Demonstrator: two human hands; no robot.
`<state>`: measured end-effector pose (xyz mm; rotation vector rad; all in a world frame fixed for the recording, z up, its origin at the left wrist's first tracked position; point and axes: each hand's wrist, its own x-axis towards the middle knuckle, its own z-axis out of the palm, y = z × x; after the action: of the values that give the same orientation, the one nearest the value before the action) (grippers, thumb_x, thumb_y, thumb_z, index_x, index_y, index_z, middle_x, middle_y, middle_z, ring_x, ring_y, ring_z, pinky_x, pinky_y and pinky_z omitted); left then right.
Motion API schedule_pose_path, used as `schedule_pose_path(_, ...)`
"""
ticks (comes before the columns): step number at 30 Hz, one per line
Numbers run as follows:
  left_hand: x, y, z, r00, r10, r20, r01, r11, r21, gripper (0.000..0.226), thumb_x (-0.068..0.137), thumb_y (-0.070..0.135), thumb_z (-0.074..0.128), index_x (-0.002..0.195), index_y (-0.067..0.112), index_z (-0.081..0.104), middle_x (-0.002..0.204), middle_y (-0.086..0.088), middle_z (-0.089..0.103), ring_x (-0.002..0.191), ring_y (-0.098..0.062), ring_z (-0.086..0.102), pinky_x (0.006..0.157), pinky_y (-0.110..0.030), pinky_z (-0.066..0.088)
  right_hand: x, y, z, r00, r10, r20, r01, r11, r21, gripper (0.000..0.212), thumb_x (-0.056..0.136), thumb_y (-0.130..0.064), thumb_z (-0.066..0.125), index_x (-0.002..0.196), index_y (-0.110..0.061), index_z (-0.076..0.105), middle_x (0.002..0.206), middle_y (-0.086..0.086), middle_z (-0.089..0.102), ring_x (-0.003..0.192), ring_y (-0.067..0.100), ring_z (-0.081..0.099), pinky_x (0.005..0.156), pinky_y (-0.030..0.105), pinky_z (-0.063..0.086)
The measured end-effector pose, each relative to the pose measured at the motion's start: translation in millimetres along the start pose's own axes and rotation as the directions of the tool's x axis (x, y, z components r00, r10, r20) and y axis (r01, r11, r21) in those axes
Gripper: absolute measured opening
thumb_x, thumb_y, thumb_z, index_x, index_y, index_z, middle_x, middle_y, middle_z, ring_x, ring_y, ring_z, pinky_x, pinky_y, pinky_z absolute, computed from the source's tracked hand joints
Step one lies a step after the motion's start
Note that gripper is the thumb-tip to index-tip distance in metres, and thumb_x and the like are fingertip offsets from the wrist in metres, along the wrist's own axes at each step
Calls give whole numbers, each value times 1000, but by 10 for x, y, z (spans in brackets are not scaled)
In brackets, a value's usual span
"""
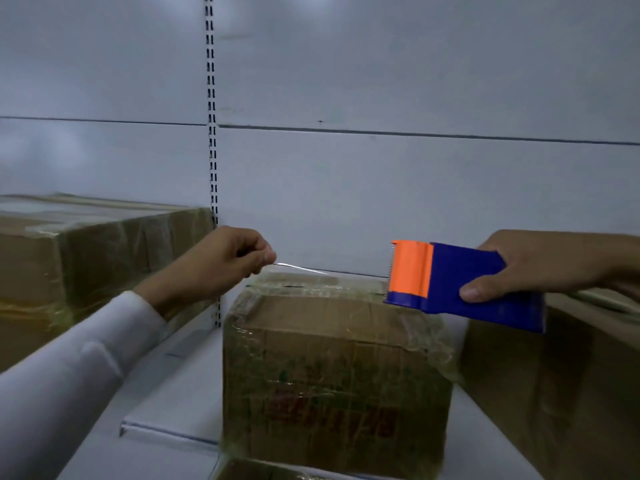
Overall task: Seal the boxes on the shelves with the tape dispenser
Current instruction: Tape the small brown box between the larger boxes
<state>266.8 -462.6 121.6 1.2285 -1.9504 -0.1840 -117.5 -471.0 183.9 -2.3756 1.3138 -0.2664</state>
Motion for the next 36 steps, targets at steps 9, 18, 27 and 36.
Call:
schedule_pose_path(9, 93, -295, 239, 985, -145, -94, 130, 981, -147, 22, 91, 32, 60, 84, 10, 61, 77, -10, 68, 62, -10, 60, 58, -28, 44, 490, 166, 65, 993, -72, 89, 71, 997, 18, 40, 78, -55, 69, 79, -15, 67, 76, 7, 72, 63, 19, 66, 62, 26, 46)
schedule_pose_path(18, 142, -691, -37, 961, -276, 13, 250, 847, -470, 27, 72, 31, 72, 70, 6, 63, 60, -8, 62, 46, -10, 41, 42, -17, 35, 754, 229, 55, 982, -7, 189, -4, 999, 54, 56, 67, -75, 72, 94, -26, 73, 97, 7, 76, 85, 26, 74, 72, 27, 56)
schedule_pose_path(27, 150, -1010, -56, 921, -361, 145, 388, 839, -381, 32, 91, 17, 62, 64, 2, 54, 40, 4, 51, 37, -6, 34, 38, -16, 29, 1183, 329, -189, 935, 216, 283, -199, 976, -86, 55, 78, -70, 69, 108, -23, 73, 103, 7, 76, 92, 27, 74, 75, 24, 55)
schedule_pose_path(36, 191, -1225, 122, 866, -420, 271, 494, 801, -337, 39, 90, 20, 64, 55, 7, 54, 44, 0, 48, 41, -11, 34, 44, -21, 28, 1609, 285, -77, 844, 215, 491, -219, 974, -51, 51, 83, -65, 68, 113, -23, 72, 113, 8, 74, 103, 29, 71, 84, 32, 56)
